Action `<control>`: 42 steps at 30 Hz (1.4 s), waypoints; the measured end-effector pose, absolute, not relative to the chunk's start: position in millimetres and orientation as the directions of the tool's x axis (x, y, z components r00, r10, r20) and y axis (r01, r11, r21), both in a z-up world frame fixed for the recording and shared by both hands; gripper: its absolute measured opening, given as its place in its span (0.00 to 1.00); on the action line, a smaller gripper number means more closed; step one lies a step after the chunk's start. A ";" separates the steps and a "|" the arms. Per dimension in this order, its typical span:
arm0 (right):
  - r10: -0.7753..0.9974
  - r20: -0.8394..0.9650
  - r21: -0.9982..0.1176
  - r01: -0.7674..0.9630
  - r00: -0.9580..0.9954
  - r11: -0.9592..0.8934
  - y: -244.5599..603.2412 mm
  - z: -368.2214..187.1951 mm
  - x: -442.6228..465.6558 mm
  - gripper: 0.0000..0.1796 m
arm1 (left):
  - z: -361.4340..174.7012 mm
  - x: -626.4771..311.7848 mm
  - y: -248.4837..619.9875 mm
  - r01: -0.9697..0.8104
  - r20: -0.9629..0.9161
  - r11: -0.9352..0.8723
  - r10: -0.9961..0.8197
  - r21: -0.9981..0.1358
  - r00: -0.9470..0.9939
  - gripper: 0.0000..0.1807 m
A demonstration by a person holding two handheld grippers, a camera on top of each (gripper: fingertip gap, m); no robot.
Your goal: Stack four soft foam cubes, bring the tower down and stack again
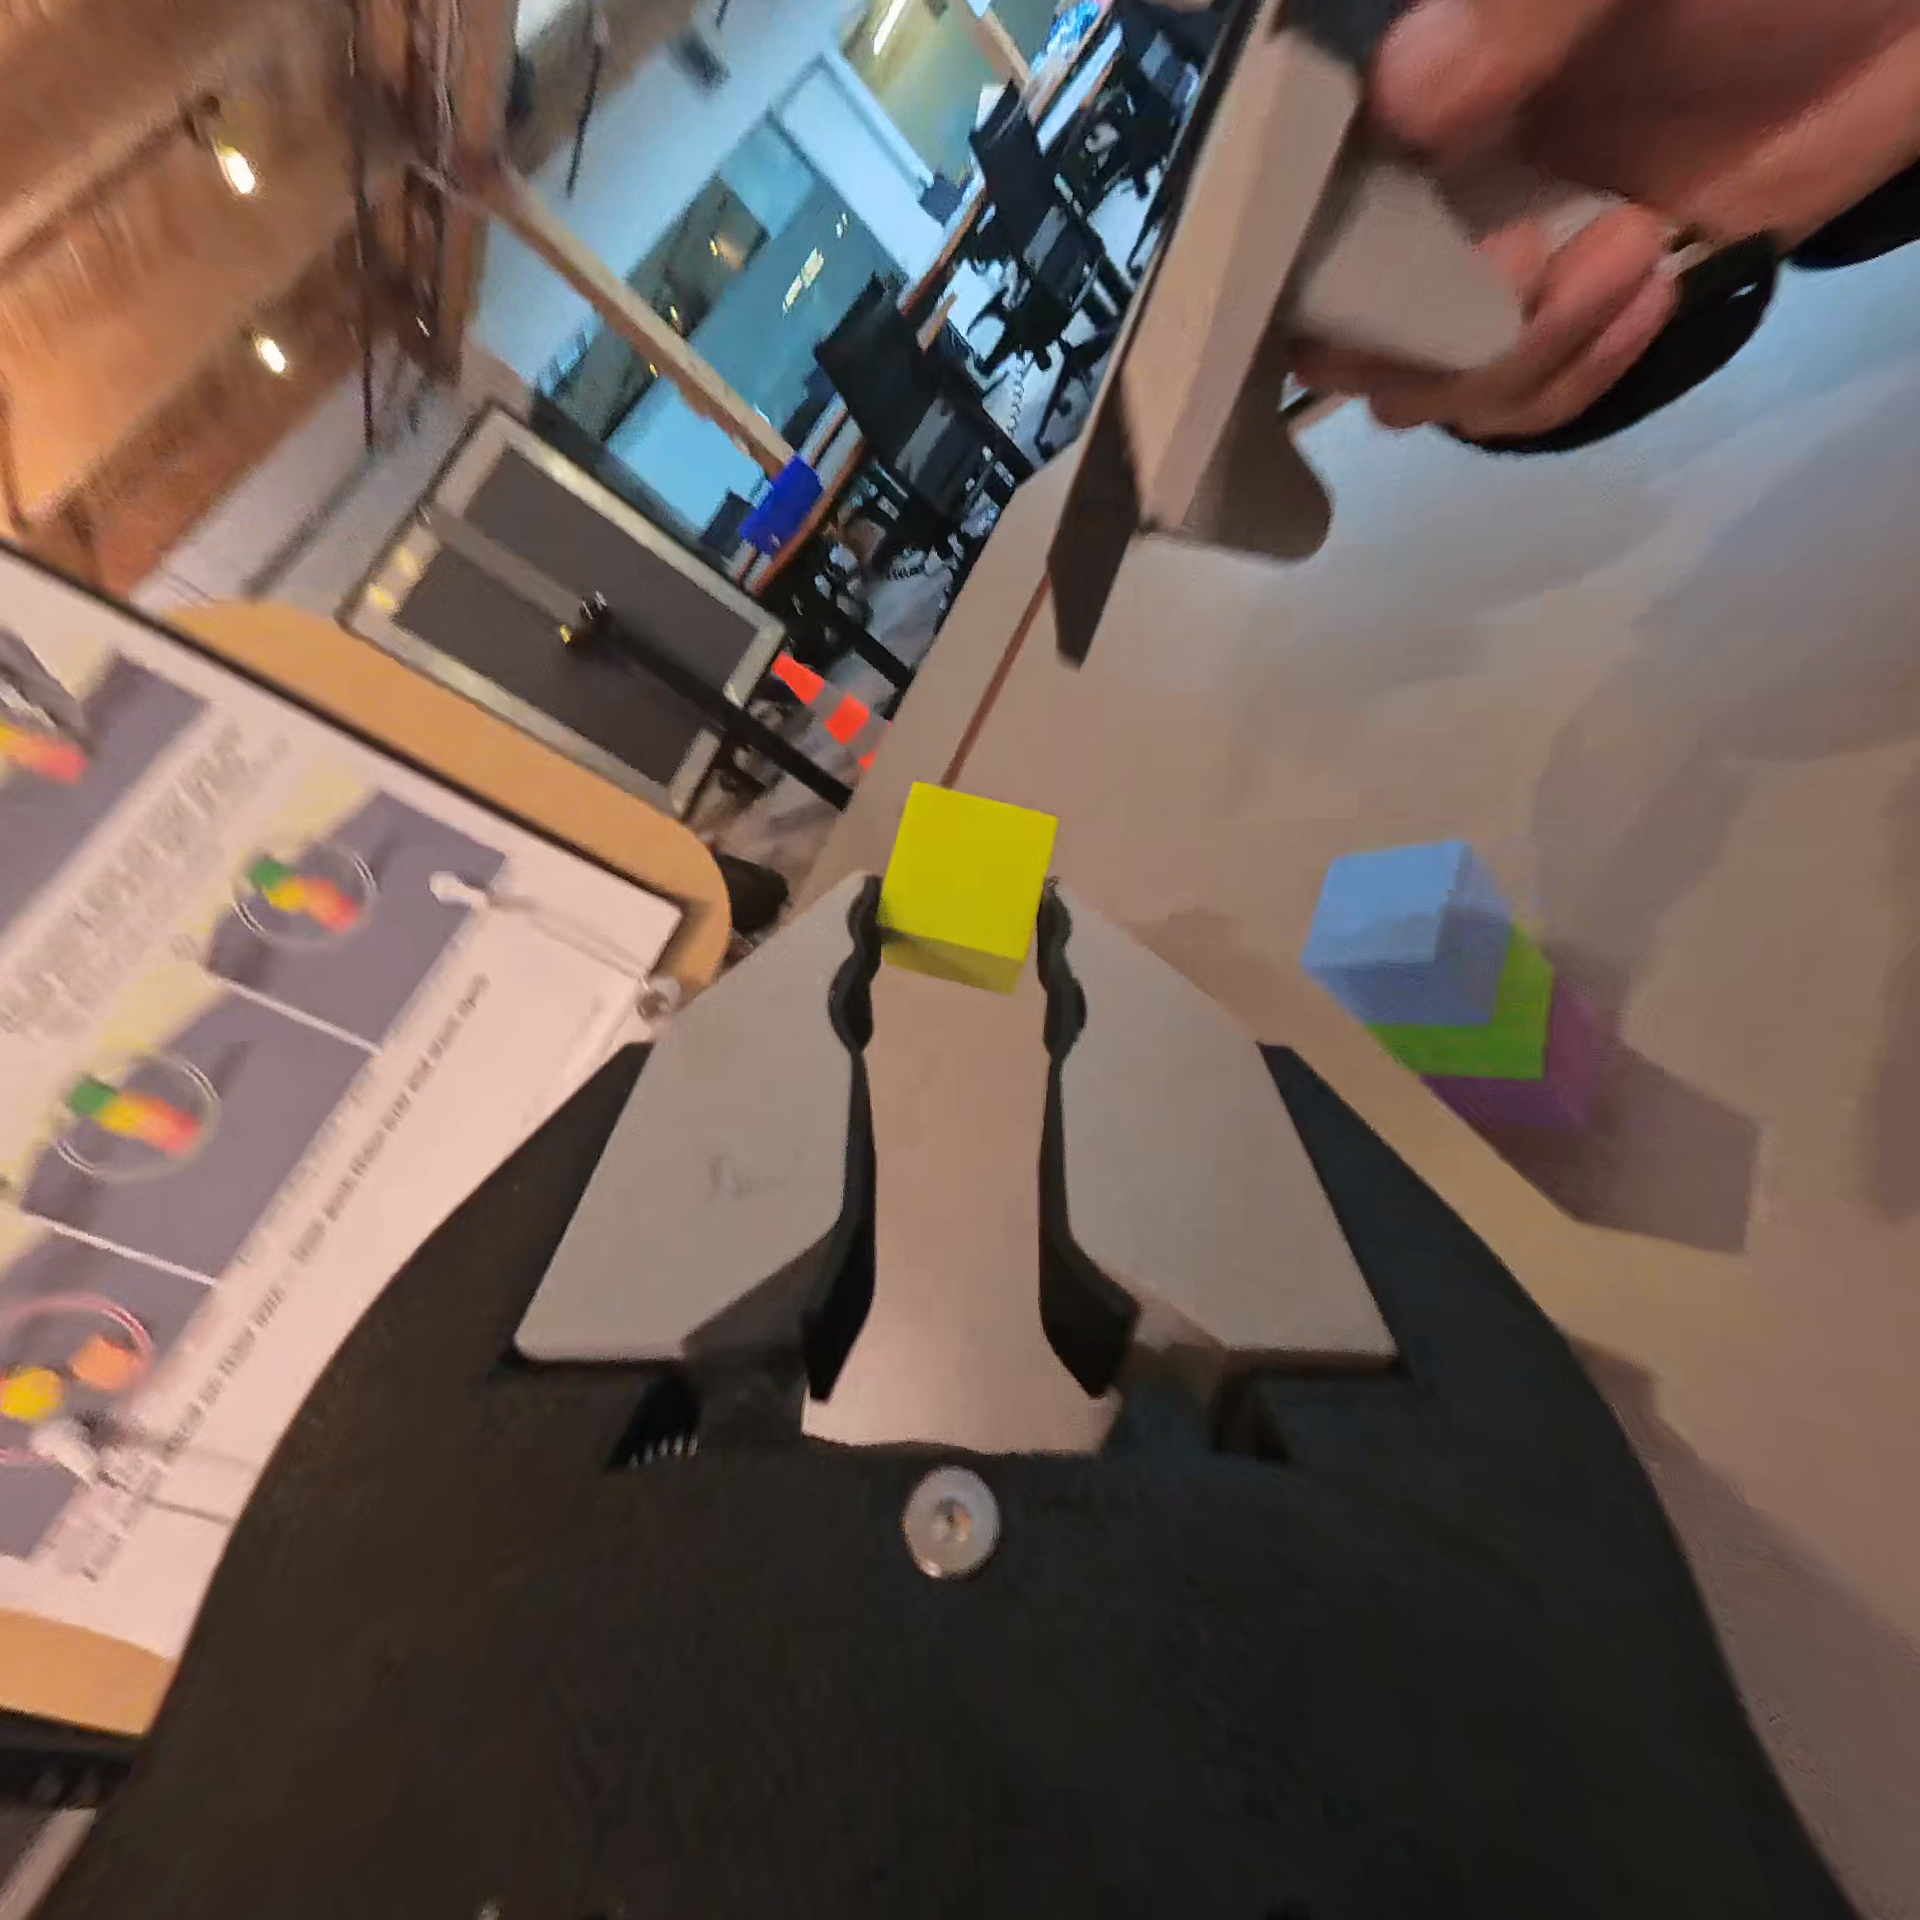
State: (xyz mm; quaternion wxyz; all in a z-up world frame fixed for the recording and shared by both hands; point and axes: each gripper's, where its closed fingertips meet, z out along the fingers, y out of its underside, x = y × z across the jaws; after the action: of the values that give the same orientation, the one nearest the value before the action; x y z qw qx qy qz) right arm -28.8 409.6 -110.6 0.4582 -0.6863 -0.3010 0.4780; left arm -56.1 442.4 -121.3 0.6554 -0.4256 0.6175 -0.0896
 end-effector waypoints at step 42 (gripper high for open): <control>0.862 -0.349 -0.932 -0.041 0.369 -0.360 406.0 -112.4 -56.8 0.15 | -115.7 -37.4 411.1 -0.502 -0.930 0.784 -0.330 -0.364 0.160 0.16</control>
State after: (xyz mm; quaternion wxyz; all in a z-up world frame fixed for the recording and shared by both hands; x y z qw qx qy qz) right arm -56.8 406.0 -112.4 0.4772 -0.6757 -0.3037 0.4727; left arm -37.4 411.1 -115.7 0.6900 -0.3226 0.6449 0.0626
